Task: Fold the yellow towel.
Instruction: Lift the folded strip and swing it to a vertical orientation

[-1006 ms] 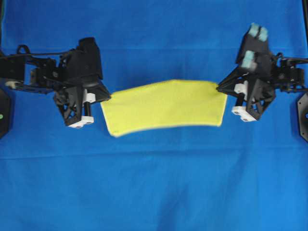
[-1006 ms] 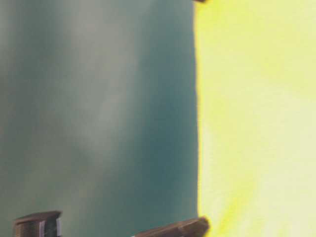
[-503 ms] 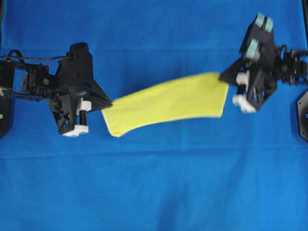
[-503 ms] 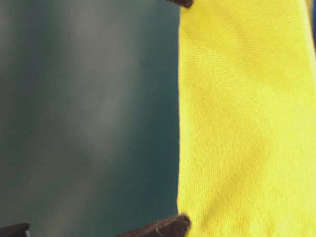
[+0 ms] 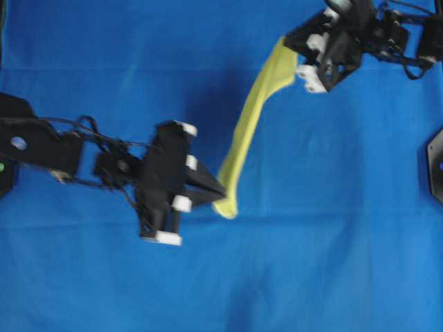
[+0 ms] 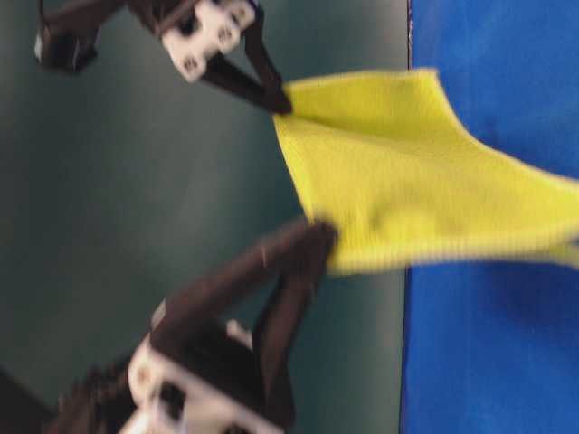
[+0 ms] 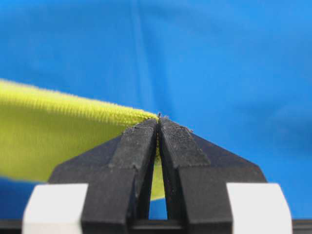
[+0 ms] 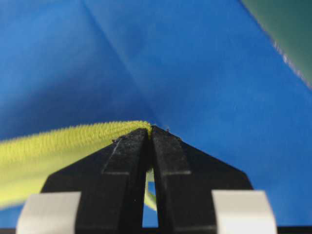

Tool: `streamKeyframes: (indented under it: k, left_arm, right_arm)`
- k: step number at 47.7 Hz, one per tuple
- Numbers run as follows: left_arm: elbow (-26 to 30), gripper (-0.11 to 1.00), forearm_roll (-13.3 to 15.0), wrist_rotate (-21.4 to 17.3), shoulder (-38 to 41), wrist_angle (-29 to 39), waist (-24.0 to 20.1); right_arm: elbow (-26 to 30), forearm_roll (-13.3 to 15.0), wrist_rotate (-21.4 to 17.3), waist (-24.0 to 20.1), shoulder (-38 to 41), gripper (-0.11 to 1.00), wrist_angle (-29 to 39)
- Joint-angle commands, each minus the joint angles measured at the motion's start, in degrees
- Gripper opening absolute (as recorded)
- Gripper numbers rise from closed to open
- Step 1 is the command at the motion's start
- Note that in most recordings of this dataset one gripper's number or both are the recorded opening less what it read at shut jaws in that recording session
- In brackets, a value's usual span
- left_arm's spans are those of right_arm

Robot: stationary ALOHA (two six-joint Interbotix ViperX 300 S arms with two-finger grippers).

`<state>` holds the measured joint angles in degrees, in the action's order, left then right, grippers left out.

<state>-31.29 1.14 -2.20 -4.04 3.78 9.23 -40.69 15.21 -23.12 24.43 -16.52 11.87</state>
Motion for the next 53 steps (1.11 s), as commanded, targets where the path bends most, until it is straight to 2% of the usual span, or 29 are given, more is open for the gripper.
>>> streamKeyframes:
  k: [1,11,20,30,37,46,53]
  left_arm:
    - [4.3,0.02,0.1,-0.9,2.0,-1.3,3.3]
    - [8.5,0.02,0.2,-1.5,6.7,-2.8,3.8]
    - [9.0,0.02,0.2,-1.5,7.6,-4.6,3.9]
    - [11.7,0.02,0.1,-1.7,11.2,-9.8,4.0]
    - [16.9,0.02,0.2,-1.8,16.3,-11.5,4.0]
    - [25.9,0.02,0.2,-1.7,23.9,-12.0,4.0]
    - [28.0,0.02,0.2,-1.7,26.4,-12.0,4.0]
  right_arm:
    - [4.2,1.2,0.2,2.3,2.1,0.04,-0.5]
    - [9.2,2.0,0.2,2.4,6.4,0.04,-0.5]
    - [9.2,2.3,0.2,2.4,6.6,0.04,-0.3]
    - [4.4,2.3,-0.2,3.2,2.3,0.04,0.7]
    - [-1.3,2.3,-0.7,3.7,-3.7,0.04,1.7]
    - [-6.0,2.2,-0.4,3.7,-9.4,0.04,7.1]
    - [-7.1,2.3,-0.2,3.8,-9.5,0.04,7.8]
